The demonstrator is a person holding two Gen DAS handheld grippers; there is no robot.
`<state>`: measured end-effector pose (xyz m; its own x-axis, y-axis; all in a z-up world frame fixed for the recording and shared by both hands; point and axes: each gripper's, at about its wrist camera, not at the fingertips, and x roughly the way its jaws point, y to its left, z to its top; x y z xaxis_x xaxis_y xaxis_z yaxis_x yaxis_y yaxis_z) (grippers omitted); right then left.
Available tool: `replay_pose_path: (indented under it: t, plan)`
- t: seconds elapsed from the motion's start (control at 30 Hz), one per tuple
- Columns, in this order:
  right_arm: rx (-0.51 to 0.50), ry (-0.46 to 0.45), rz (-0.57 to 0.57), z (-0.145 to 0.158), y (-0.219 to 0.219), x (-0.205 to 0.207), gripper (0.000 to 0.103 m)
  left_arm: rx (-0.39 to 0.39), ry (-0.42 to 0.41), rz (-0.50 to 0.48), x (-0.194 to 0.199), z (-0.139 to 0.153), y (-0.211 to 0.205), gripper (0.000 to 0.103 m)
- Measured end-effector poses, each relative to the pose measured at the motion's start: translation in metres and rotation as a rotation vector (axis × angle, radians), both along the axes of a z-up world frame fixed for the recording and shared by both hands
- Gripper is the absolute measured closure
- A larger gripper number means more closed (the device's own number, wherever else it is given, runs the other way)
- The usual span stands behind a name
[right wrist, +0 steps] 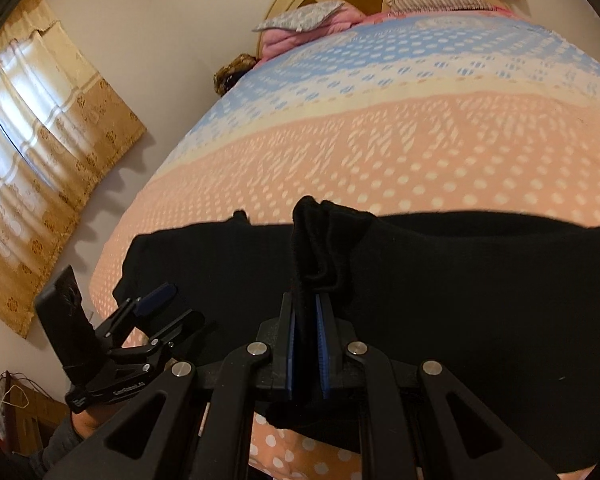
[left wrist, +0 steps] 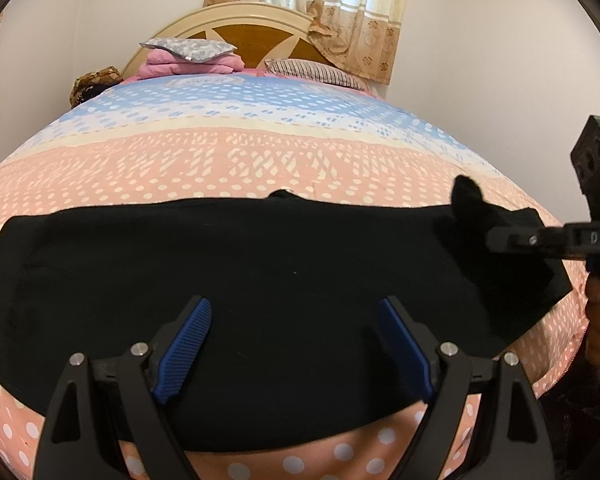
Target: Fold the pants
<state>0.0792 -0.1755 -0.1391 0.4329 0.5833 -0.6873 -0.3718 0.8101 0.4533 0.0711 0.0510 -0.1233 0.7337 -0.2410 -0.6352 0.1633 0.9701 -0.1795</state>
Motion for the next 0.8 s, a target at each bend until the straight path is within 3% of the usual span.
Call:
replay_pose_path:
  t: [0.2,0.27,0.3,0.33,0.47,0.57,0.73,0.8]
  plan:
    - [-0.086,0.002,0.065,-0.017,0.020,0.000,0.091,0.001,0.003,-0.022,-0.001,0.001,-0.007,0.015]
    - [-0.044,0.014,0.076,-0.017,0.016,0.000,0.079,-0.006,0.002,-0.046,-0.002,0.003,-0.012,0.015]
    - [-0.015,0.027,0.092,-0.016,0.012,-0.001,0.065,-0.009,0.002,-0.057,-0.002,0.004,-0.014,0.015]
    - [0.017,0.035,0.115,-0.014,0.006,-0.004,0.058,-0.012,0.003,-0.071,-0.001,0.005,-0.018,0.015]
    - [-0.017,-0.016,0.121,-0.001,-0.018,-0.020,0.058,-0.031,0.002,-0.137,0.002,0.012,-0.035,0.015]
    - [-0.005,-0.027,0.051,0.005,-0.055,-0.027,0.057,-0.090,0.016,-0.201,0.009,0.017,-0.049,0.015]
    - [0.094,-0.081,-0.161,0.009,-0.132,-0.039,0.056,-0.177,0.077,-0.260,0.030,0.017,-0.077,0.018]
    - [0.165,-0.111,-0.227,0.009,-0.158,-0.047,0.056,-0.185,0.109,-0.281,0.036,0.015,-0.090,0.031]
